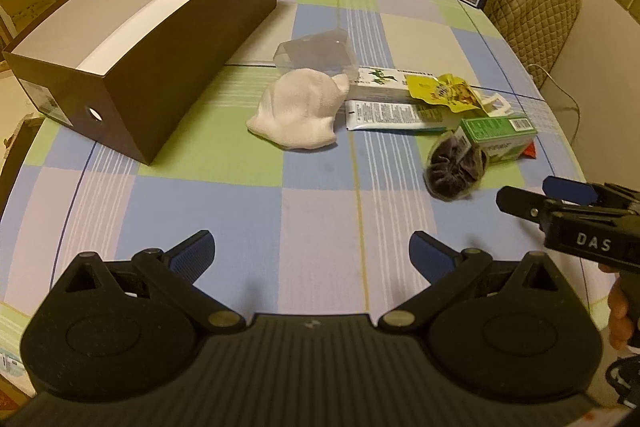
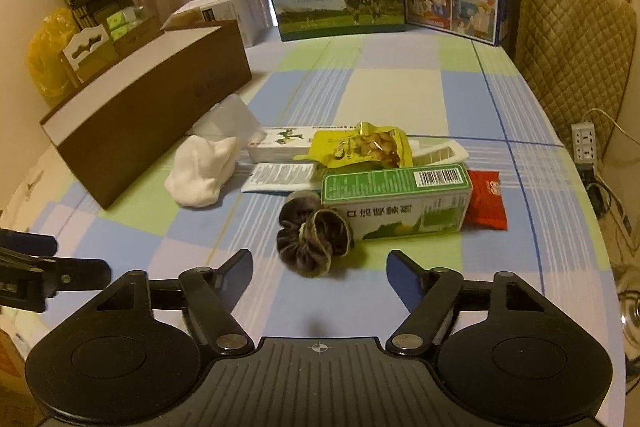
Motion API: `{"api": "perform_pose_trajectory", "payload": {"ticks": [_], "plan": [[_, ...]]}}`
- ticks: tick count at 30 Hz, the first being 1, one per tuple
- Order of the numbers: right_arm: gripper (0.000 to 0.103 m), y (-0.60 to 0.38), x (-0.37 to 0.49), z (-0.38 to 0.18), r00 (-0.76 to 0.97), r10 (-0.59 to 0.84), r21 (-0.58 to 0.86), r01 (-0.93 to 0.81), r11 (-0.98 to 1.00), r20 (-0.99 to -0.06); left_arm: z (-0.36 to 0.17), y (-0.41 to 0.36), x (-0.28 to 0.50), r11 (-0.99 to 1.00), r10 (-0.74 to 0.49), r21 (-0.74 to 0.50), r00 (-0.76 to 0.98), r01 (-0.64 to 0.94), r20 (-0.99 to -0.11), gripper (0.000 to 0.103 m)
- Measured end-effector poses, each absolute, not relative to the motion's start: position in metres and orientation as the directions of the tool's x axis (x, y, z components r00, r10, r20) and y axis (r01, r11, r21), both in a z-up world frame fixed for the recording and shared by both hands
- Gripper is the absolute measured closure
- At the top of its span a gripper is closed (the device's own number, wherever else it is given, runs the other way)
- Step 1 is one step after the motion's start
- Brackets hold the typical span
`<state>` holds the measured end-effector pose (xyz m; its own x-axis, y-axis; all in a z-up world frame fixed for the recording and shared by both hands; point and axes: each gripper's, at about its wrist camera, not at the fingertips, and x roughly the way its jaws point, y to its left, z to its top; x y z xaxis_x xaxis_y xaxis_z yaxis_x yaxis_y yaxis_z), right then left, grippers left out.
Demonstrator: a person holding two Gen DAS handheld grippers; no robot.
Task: Organize objects
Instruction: 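Grasp the dark brown scrunchie with the right tool and lift it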
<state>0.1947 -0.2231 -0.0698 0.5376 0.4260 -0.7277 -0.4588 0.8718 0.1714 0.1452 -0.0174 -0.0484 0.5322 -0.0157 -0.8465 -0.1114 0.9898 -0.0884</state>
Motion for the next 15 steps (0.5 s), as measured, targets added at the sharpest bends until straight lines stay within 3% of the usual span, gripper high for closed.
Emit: {"api": "perform_pose_trajectory", "payload": {"ticks": [2, 10, 15], "plan": [[0.044, -0.220, 0.202, -0.077, 0.532, 0.422, 0.165, -0.463, 0.871, -0.734, -0.051, -0.017, 0.149, 0.989, -0.012, -0.088, 0.529, -0.118, -0.849, 0.001], [0.056, -0.209, 0.223, -0.098, 0.516, 0.413, 0.139, -0.487, 0.862, -0.750, -0.056, -0.017, 0.160, 0.987, -0.002, -0.085, 0.521, -0.134, -0.853, 0.001], [0.070, -0.204, 0.229, -0.107, 0.509, 0.412, 0.122, -0.508, 0.853, -0.756, -0.061, -0.017, 0.164, 0.986, -0.003, -0.088, 0.511, -0.143, -0.860, 0.001]]}}
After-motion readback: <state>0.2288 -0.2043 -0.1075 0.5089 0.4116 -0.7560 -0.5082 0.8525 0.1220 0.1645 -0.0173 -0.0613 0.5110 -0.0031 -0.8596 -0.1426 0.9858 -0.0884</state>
